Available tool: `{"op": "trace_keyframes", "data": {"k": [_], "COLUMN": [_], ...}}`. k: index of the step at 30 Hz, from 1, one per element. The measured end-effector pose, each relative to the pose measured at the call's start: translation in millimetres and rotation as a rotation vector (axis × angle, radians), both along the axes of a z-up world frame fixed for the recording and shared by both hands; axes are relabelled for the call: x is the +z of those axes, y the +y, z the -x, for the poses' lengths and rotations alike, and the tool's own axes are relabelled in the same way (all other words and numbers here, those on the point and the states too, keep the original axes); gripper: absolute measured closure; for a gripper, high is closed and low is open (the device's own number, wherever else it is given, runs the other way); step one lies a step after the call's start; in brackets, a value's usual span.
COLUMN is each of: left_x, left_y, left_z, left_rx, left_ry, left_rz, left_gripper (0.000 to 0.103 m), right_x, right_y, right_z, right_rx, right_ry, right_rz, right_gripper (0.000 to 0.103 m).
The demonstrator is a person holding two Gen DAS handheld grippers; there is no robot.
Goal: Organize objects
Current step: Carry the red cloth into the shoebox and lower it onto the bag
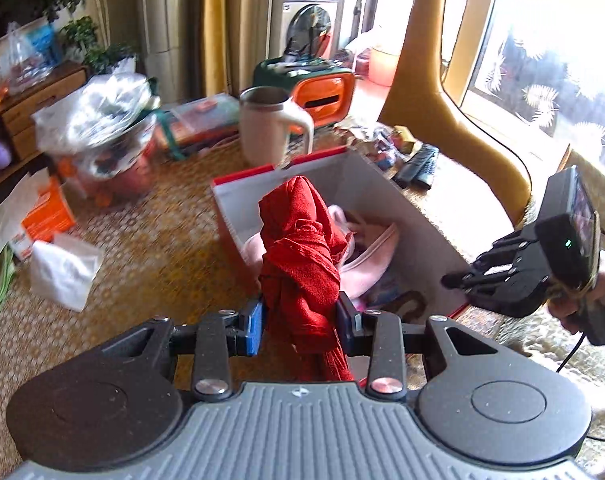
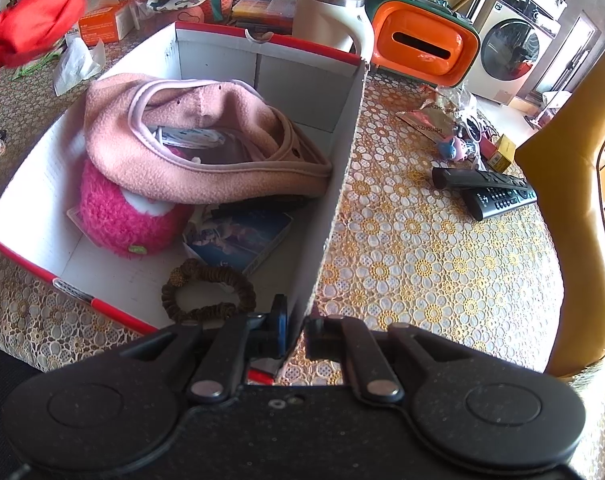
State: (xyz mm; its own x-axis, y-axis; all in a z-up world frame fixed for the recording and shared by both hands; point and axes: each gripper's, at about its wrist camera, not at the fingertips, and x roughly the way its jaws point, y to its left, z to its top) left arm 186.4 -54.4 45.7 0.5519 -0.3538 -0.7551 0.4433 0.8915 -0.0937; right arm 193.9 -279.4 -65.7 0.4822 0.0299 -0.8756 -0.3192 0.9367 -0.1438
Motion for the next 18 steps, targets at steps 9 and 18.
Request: {"op": "trace_keyframes", "data": {"k": [9, 18], "left_x": [0.7, -30.7], "left_y": [-68.1, -113.1], "left_z": [-24.1, -49.1], "left_rx": [-0.073, -0.083], "left_ry": [0.015, 0.044], "left_rz": [0.002, -0.05], "left_gripper": [0.069, 0.068], "right_x": [-0.1, 0.0], "right_y": [-2.4, -5.6], "right_z": [0.5, 0.4], "right_rx": [0.007, 0.01], "right_ry": [-0.004, -0.003], "right_rz": [-0.017, -0.032], "right_gripper": [0.096, 0.096]}}
